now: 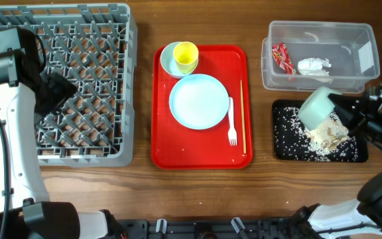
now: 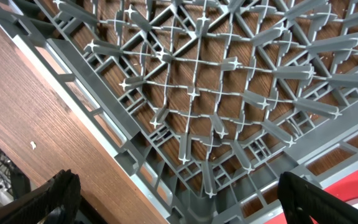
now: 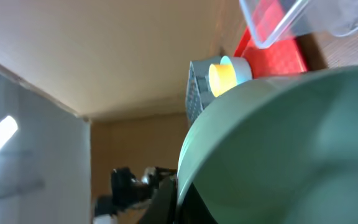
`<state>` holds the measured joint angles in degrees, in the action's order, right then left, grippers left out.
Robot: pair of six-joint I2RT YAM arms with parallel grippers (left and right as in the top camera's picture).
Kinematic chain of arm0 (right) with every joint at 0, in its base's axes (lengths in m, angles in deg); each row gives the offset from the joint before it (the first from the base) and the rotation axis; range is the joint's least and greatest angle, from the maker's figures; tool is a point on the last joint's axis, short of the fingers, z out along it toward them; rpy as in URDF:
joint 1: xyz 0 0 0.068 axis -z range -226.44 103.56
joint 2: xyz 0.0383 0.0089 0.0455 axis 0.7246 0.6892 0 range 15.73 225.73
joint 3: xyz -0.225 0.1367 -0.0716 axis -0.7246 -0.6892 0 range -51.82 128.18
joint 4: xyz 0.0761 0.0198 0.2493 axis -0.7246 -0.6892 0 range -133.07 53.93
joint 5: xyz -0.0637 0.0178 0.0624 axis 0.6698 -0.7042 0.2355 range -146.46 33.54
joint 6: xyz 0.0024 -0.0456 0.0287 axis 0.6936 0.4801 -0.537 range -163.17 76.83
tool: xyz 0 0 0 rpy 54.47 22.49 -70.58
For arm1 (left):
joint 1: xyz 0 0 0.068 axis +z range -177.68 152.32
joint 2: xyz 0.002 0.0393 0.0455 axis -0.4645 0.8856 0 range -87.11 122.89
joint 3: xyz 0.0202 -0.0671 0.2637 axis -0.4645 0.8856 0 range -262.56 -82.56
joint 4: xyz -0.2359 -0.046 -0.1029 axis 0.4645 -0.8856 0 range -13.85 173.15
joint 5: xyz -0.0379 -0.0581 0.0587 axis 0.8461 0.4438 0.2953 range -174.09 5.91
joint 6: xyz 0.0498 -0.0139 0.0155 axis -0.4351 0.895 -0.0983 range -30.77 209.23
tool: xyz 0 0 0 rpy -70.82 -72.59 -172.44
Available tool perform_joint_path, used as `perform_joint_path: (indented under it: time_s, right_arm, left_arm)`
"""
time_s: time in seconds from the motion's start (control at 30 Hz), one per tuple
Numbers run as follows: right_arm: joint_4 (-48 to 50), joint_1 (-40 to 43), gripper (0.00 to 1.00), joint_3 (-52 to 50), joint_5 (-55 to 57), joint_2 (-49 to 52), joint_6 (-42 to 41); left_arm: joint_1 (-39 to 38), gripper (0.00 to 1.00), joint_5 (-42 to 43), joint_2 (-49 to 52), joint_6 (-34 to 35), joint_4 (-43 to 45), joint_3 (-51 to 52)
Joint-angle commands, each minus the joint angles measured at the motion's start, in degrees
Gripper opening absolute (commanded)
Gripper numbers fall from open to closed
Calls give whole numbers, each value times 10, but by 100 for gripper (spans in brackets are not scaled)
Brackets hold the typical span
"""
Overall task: Sort waste into correct bins and load items into the dishwasher rack
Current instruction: 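Tilt the green bowl to pour the rice onto the black tray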
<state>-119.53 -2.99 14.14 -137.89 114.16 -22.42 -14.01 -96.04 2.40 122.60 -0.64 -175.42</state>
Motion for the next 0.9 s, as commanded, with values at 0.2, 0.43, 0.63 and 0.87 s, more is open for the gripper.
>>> perform_joint_path:
  time_s: [0.2, 0.43, 0.63, 0.87]
  right_arm:
    - [80, -222, 4, 24, 239, -132, -96]
    - [229, -634, 4, 24, 681, -182, -471]
    - [227, -830, 4, 24, 953, -181, -630]
    - [220, -731, 4, 29, 942, -195, -644]
  left_arm:
    - [3, 100, 1, -7, 7, 0, -9]
    - [3, 100, 1, -7, 7, 0, -9]
    - [3, 100, 1, -7, 7, 0, -9]
    - [3, 100, 1, -7, 7, 0, -9]
